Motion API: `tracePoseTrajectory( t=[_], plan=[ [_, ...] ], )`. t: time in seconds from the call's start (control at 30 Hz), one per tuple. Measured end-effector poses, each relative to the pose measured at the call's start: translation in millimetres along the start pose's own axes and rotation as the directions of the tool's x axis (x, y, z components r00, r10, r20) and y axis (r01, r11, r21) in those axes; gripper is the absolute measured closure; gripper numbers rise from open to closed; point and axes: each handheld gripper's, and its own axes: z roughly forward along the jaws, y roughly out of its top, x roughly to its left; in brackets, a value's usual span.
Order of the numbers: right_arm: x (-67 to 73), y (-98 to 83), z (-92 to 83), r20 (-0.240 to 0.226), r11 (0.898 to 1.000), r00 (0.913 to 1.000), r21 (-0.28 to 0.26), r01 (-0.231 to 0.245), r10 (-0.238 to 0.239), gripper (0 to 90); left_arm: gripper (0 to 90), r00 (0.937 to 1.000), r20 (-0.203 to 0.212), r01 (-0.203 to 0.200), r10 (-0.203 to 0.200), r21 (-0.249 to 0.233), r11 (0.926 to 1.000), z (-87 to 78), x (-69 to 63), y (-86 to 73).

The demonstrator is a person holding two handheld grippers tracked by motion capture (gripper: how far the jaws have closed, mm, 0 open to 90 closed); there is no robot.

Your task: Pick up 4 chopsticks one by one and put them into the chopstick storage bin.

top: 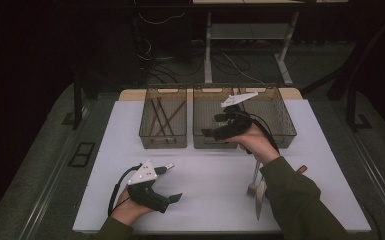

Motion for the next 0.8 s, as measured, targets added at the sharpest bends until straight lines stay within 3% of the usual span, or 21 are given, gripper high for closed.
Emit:
tracePoseTrajectory(
  t=[0.53, 0.8],
  plan=[
    [3.9, -68.9, -55.9, 0.045, 0.999, 0.9988, -0.037, 0.019, -0.017, 18.5, 0.0, 1.0000, -0.004, -0.001, 0.001, 0.004, 1.0000, 0.4, -0.4, -0.6],
    [5.0, -102.6, -71.0, 0.074, 0.998, 0.9969, -0.066, -0.021, 0.026, 17.7, 0.0, 1.0000, -0.007, 0.005, -0.005, -0.002, 1.0000, -0.6, 0.3, -0.7]
  ],
)
